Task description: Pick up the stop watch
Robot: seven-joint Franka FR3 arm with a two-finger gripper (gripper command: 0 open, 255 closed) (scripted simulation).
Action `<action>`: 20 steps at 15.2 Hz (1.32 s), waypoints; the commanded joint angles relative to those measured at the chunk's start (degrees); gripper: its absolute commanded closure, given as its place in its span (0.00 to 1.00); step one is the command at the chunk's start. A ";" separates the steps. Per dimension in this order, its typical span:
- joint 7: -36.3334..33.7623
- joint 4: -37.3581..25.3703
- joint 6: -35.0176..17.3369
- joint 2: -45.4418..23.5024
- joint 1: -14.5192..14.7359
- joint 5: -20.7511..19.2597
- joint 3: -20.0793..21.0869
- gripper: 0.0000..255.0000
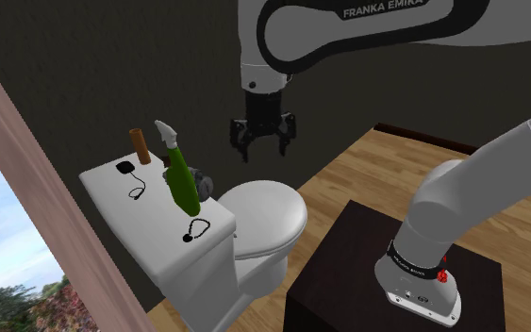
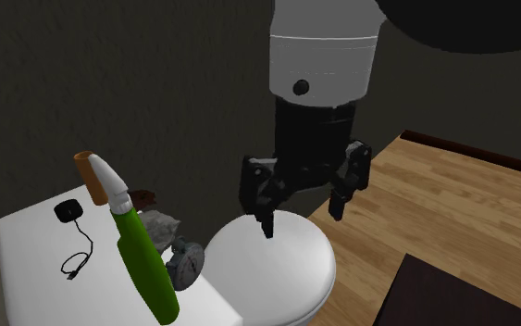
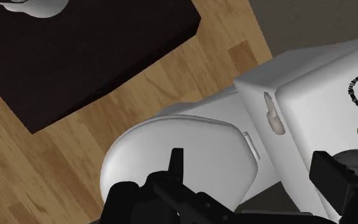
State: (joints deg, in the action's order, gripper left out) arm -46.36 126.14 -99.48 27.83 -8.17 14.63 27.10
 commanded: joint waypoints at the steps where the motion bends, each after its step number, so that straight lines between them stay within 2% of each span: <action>1: -6.63 -2.17 -2.35 -3.94 -1.50 -0.82 3.26 0.00; 5: -20.05 -8.48 -5.79 -13.65 -4.66 -5.30 9.41 0.00; 8: -30.91 -14.15 -7.32 -22.14 -6.22 -10.99 13.21 0.00; 12: -45.45 -23.12 -7.17 -34.49 -5.25 -20.59 15.33 0.00; 13: -46.90 -24.20 -6.99 -35.80 -4.70 -21.59 15.07 0.00; 20: -47.71 -20.05 -12.05 -37.04 -4.27 -22.63 14.56 0.00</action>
State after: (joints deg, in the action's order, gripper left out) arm -93.88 105.51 -110.67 -8.84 -12.49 -7.70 41.72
